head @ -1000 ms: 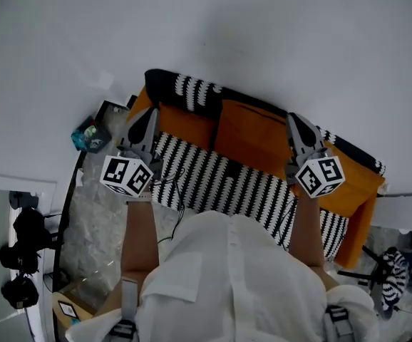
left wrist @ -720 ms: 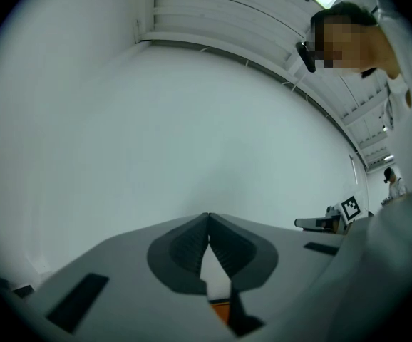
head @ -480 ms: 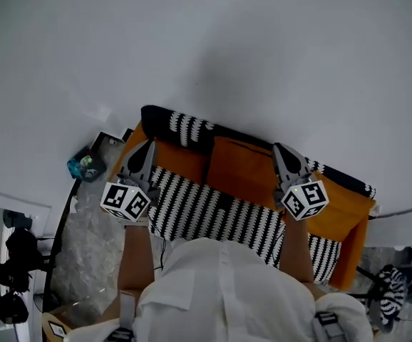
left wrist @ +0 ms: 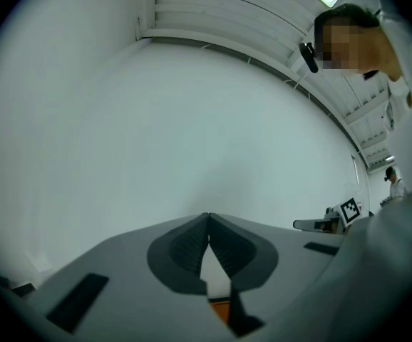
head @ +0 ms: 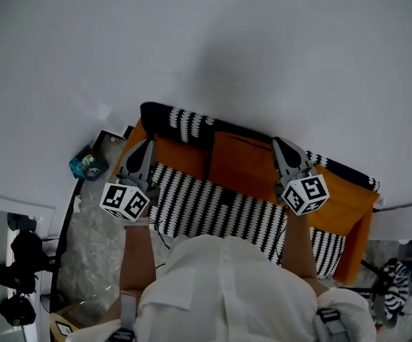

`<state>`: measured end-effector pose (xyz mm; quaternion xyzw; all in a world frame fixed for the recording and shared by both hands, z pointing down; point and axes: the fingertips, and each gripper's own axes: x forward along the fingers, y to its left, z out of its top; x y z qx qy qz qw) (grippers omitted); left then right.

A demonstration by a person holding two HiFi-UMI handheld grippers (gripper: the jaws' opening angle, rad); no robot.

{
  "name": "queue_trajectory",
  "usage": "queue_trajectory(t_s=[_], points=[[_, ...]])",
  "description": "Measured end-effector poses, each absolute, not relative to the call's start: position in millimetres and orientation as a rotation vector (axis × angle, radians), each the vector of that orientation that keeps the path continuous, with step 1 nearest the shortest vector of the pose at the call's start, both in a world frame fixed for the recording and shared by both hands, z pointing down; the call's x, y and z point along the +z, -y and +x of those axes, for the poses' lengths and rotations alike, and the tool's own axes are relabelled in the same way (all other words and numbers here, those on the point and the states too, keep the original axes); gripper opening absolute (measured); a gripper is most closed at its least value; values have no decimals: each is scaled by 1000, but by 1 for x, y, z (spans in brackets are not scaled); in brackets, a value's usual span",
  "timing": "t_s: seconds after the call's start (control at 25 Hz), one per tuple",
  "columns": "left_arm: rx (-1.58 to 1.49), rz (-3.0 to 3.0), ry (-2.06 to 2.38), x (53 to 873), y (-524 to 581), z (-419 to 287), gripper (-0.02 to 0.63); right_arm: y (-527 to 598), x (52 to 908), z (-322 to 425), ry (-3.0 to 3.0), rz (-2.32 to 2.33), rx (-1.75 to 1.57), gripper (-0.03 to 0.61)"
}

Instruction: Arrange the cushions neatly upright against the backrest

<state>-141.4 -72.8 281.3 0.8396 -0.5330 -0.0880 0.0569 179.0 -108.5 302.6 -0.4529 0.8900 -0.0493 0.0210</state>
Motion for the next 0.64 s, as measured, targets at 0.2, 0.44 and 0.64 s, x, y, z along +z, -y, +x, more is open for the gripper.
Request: queue_trajectory(t_s=[0.2, 0.44, 0.64], points=[[-279, 2537, 1633, 279, 75, -145, 15, 111, 302, 175, -2782, -1389, -147, 5], [-286, 2529, 1641, 281, 77, -149, 15, 115, 306, 167, -2800, -1369, -162, 5], [-297, 2536, 1641, 285, 87, -163, 15, 123, 312, 151, -2790, -1368, -158, 5]])
